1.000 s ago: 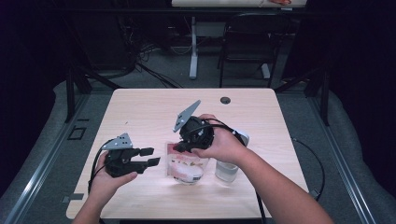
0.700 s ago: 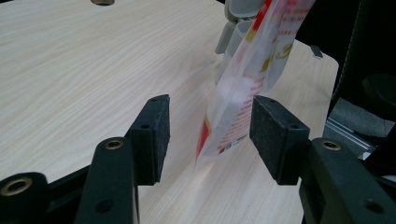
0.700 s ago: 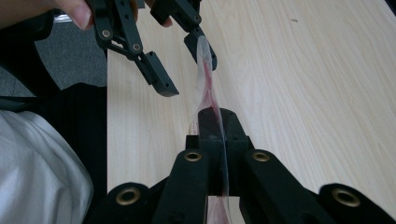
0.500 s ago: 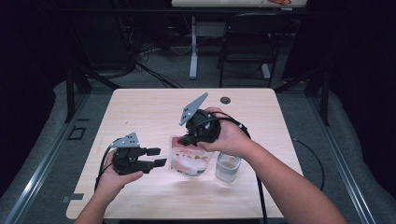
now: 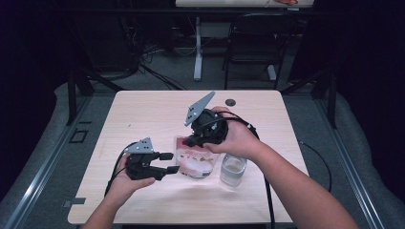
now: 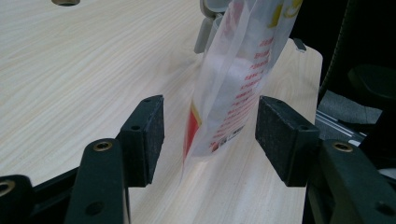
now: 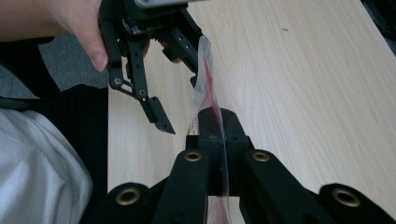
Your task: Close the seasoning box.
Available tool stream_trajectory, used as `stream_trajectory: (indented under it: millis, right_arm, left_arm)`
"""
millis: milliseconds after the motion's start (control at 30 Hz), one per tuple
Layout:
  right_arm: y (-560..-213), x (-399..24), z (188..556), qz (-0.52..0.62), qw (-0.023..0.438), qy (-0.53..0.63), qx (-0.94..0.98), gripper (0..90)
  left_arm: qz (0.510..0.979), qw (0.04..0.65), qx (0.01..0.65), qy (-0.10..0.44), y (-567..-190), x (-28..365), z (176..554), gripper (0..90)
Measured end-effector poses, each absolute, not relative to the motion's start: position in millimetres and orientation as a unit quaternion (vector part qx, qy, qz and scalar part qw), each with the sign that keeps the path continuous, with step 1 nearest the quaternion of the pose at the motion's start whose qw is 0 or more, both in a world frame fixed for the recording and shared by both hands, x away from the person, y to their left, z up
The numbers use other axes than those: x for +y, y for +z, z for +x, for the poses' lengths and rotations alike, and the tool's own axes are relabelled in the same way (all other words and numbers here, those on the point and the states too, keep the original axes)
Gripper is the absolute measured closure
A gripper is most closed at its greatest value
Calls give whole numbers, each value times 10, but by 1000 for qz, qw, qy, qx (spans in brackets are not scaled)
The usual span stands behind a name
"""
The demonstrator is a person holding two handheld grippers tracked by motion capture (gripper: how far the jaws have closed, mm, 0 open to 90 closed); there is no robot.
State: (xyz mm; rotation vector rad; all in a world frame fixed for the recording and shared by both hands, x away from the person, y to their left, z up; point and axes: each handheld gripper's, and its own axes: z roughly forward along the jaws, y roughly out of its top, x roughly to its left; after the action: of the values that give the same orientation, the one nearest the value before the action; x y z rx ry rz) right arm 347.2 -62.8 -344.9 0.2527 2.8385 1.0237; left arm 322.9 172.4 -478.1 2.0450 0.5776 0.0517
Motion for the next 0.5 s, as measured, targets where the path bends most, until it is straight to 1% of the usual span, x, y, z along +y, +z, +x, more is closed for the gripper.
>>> stream_trajectory:
  millis: [300,500]
  right_arm:
    - [-3382,-556,3435,79,55,337,937,900]
    - [-3309,-492,3432,73,55,339,936,900]
  left_arm:
    - [844,488,224,5,-4812,1673,3247,428]
    - [852,479,213,3,-4849,1607,3238,424]
